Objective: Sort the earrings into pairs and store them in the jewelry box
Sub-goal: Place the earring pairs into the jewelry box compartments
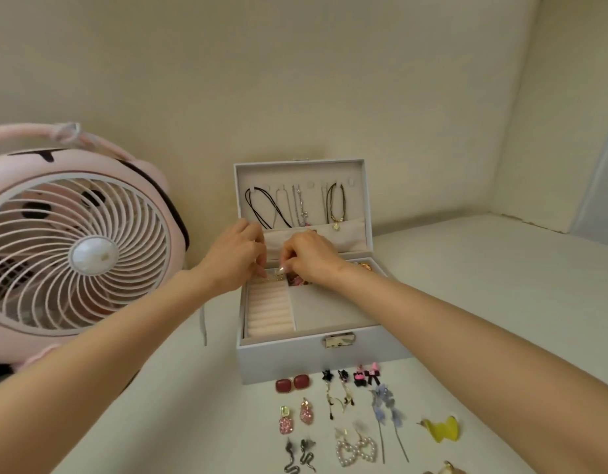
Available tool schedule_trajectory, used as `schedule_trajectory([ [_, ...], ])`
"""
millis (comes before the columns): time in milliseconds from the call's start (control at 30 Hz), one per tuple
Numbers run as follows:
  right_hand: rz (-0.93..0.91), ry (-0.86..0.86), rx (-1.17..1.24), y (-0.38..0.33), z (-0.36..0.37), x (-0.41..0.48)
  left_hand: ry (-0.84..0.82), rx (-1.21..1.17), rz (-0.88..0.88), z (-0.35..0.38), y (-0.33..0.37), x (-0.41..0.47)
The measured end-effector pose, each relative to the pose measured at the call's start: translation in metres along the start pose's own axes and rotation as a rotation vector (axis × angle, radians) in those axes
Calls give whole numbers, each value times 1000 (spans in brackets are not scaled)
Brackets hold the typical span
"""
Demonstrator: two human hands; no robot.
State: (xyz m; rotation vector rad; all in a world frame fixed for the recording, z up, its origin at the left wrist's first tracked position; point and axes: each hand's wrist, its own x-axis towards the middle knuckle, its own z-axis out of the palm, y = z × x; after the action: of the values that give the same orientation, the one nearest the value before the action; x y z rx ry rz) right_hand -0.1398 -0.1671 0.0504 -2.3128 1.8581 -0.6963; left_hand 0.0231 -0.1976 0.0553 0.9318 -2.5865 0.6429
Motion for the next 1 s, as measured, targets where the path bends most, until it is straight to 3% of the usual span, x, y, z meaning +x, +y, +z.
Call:
schedule_trajectory([
  [467, -20, -98, -77, -4, 6, 14, -205, 36, -78, 4, -2, 8],
  [1000, 44, -143, -1, -12, -1, 8, -190, -45, -153, 5, 1, 9],
])
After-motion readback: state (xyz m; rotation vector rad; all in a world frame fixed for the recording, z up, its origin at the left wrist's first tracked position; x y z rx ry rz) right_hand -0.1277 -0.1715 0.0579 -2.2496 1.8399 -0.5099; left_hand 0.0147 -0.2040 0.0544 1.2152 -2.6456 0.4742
